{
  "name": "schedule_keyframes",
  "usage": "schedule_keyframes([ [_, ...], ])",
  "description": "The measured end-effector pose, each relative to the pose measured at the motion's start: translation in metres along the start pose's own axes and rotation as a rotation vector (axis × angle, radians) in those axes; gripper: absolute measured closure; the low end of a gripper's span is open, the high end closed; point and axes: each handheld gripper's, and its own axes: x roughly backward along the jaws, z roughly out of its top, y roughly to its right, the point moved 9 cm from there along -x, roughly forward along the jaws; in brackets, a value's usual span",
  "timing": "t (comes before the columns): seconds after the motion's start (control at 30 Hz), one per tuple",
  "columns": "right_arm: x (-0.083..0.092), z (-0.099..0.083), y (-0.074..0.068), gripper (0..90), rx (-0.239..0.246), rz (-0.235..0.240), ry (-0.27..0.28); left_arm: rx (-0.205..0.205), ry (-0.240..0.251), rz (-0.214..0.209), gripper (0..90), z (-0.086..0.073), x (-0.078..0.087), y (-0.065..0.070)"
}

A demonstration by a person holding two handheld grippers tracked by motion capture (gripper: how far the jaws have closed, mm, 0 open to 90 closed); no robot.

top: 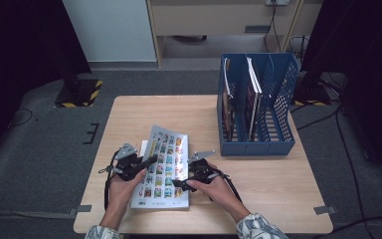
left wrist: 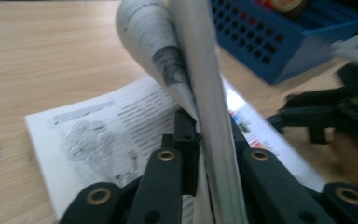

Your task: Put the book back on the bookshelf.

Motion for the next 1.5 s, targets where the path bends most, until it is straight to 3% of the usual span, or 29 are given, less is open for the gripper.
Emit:
schedule_keyframes([
  [0.07,0.000,0.000,0.000,8.4,-0.001,-0.011,0.002,0.025,-0.024,0.045,68.8,-0.005,-0.004,-0.009],
  [0.13,-0.001,0.000,0.000,8.4,0.007,-0.019,0.005,0.020,-0.053,0.136,49.8,-0.013,-0.007,-0.024],
  [0.17,-0.001,0.000,0.000,8.6,0.011,-0.022,0.007,0.012,-0.049,0.182,40.3,-0.015,-0.006,-0.032],
  [0.2,-0.001,-0.001,0.000,9.0,0.012,-0.024,0.008,0.020,-0.039,0.197,36.1,-0.016,-0.005,-0.037],
  [0.3,-0.001,-0.001,-0.001,9.0,0.018,-0.033,0.005,0.050,-0.026,0.240,35.5,-0.019,0.003,-0.052],
  [0.43,-0.001,-0.001,-0.001,9.0,0.019,-0.040,0.006,0.008,-0.095,0.269,35.0,-0.031,0.004,-0.059],
  [0.53,-0.001,-0.001,0.000,8.9,0.022,-0.043,0.007,0.004,-0.121,0.288,33.4,-0.038,0.000,-0.060],
  [0.67,-0.001,-0.001,0.000,8.8,0.025,-0.047,0.006,0.022,-0.164,0.251,27.9,-0.046,-0.008,-0.057],
  [0.77,-0.001,-0.001,-0.001,8.7,0.025,-0.049,0.007,0.040,-0.159,0.233,25.9,-0.049,-0.010,-0.056],
  [0.8,-0.001,-0.002,-0.001,8.7,0.023,-0.050,0.005,0.062,-0.166,0.183,25.7,-0.051,-0.013,-0.052],
  [0.83,-0.001,-0.001,-0.001,8.6,0.023,-0.049,0.005,0.080,-0.162,0.167,25.4,-0.052,-0.015,-0.050],
  [1.07,-0.006,0.004,0.003,6.9,0.017,-0.065,0.005,0.099,-0.152,0.151,23.1,-0.054,-0.016,-0.051],
  [1.5,-0.024,0.024,0.012,6.8,-0.026,-0.031,0.015,0.111,-0.146,0.145,24.1,-0.054,-0.016,-0.050],
])
